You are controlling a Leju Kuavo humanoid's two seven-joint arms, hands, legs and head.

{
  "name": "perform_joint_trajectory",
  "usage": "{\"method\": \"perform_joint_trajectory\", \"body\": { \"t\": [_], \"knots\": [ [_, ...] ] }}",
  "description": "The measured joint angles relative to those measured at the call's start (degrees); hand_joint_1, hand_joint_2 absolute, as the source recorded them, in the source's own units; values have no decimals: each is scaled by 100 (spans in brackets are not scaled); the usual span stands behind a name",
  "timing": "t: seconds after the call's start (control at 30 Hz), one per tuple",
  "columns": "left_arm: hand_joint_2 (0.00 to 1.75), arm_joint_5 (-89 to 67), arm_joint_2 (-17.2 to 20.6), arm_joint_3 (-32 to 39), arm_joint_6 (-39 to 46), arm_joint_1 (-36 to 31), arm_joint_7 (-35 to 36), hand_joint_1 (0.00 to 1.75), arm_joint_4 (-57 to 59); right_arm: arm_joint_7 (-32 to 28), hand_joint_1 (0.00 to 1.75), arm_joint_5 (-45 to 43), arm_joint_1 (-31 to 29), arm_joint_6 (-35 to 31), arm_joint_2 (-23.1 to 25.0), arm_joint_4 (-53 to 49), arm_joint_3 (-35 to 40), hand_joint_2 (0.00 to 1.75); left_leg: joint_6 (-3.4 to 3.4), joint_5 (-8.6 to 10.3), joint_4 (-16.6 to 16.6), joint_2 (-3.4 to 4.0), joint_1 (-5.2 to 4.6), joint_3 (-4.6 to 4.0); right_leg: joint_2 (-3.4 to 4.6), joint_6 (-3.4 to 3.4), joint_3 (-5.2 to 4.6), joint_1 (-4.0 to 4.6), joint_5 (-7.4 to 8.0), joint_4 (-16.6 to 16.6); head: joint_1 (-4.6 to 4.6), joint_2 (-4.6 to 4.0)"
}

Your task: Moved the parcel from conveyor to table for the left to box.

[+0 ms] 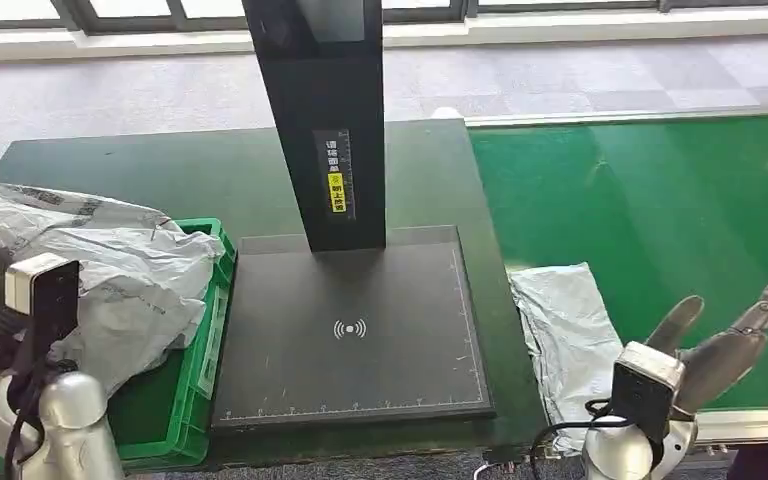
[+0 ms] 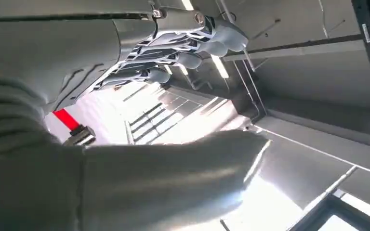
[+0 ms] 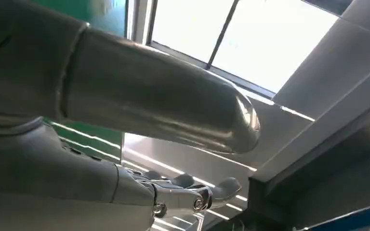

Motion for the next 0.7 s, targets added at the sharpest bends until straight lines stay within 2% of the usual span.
{"method": "perform_joint_trajectory", "body": {
  "t": [0.1,0.17,0.23,0.33,0.43,0.57,0.6,0.7],
  "knots": [
    [175,269,17,-44,0,64,-206,0,-100,0,0,-4,1,0,0,2,-9,0,0,0,0,2,0,-1,3,0,-3,0,0,0,0,0],
    [175,944,17,-55,0,86,-657,0,-138,0,0,24,2,0,0,2,-26,0,0,-1,0,0,0,0,3,-2,-2,-2,-3,-1,0,0],
    [175,2145,24,-158,0,200,-1480,0,-89,53,0,142,7,0,0,30,-99,0,1,-1,0,1,-1,3,3,0,-2,-1,-5,-4,0,0],
    [175,3833,50,-729,-2,357,-2595,0,180,225,0,315,10,0,0,208,-240,0,3,-2,0,-6,-1,-2,-4,2,4,-2,-6,-4,2,0],
    [175,4089,70,-1243,-2,526,-2780,0,338,258,0,365,11,0,0,335,-326,0,4,-3,0,-5,-1,-1,-4,2,4,-4,-5,-4,0,0],
    [175,4096,76,-1532,-2,526,-2784,0,453,264,0,374,11,0,0,448,-378,0,3,-2,1,-5,-1,-1,-4,2,4,-3,-5,-3,2,0],
    [175,4100,76,-1561,-2,527,-2787,0,470,275,0,383,12,0,0,461,-396,175,3,-2,0,-6,-1,-1,-4,2,5,-1,-5,-3,2,0],
    [175,4269,79,-1646,-99,531,-2852,0,518,455,0,569,8,0,0,525,-420,175,3,-2,0,-5,0,0,-4,2,4,0,-5,-2,2,0]
  ]
}}
